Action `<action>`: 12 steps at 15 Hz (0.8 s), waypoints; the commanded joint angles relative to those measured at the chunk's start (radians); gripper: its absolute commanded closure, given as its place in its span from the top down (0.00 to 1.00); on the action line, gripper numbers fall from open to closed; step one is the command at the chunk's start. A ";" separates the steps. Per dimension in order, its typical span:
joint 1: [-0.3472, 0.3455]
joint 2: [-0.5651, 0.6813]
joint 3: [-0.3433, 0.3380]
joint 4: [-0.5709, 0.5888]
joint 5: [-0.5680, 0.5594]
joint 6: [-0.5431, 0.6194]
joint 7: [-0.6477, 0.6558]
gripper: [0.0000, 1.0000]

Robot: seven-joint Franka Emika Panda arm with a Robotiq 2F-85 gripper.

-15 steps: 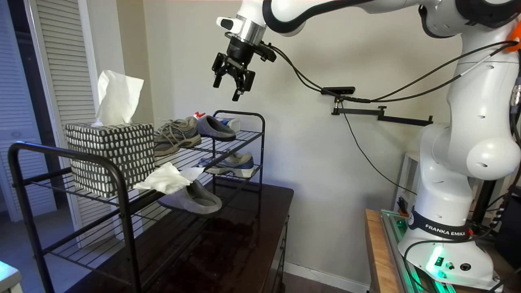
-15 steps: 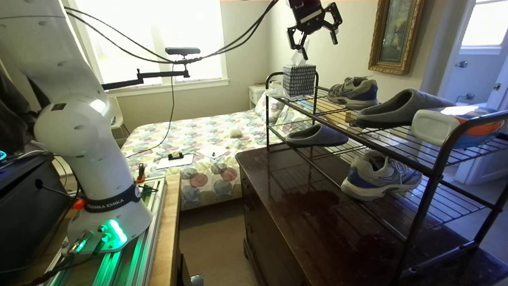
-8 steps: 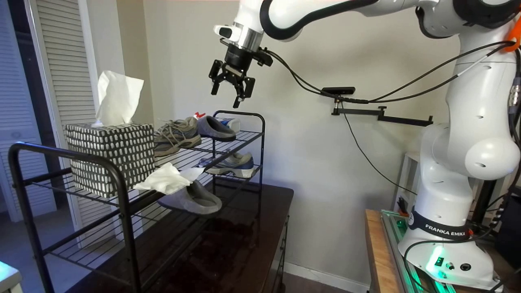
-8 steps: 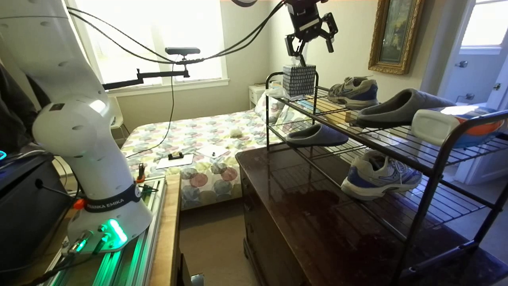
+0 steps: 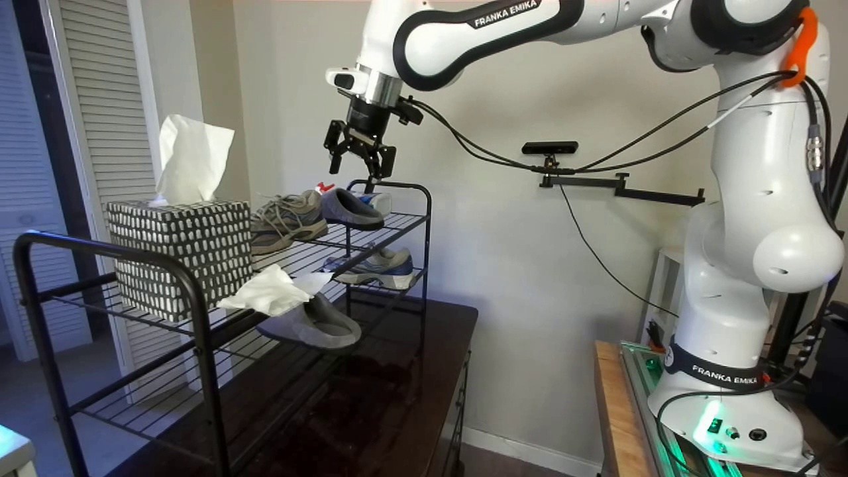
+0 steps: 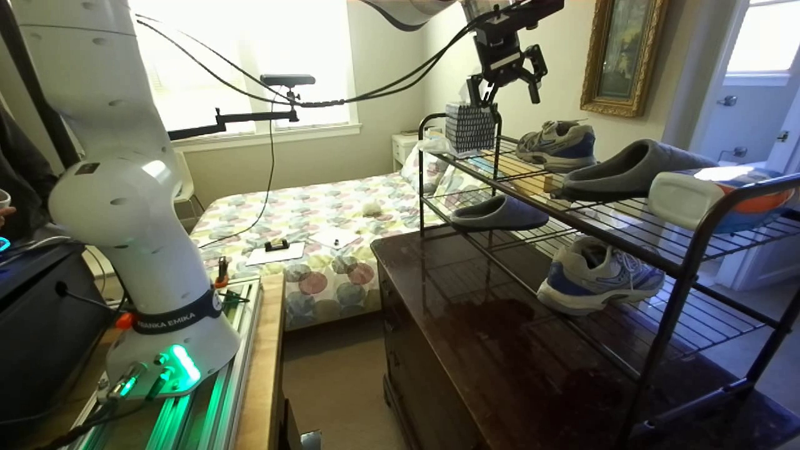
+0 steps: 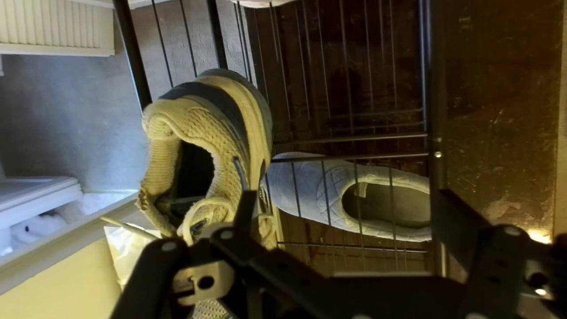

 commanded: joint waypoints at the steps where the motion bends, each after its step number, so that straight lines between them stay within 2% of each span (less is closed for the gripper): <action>1: -0.009 0.112 0.023 0.170 -0.087 -0.060 0.063 1.00; 4: 0.001 0.190 0.029 0.273 -0.138 -0.123 0.084 0.99; 7: 0.008 0.271 0.029 0.380 -0.184 -0.203 0.095 0.95; 9: 0.010 0.315 0.024 0.449 -0.199 -0.245 0.119 0.98; 10: 0.011 0.311 0.024 0.452 -0.207 -0.247 0.124 0.99; 11: -0.009 0.261 0.038 0.359 -0.174 -0.197 0.097 0.99; 12: -0.008 0.276 0.037 0.382 -0.180 -0.204 0.102 0.99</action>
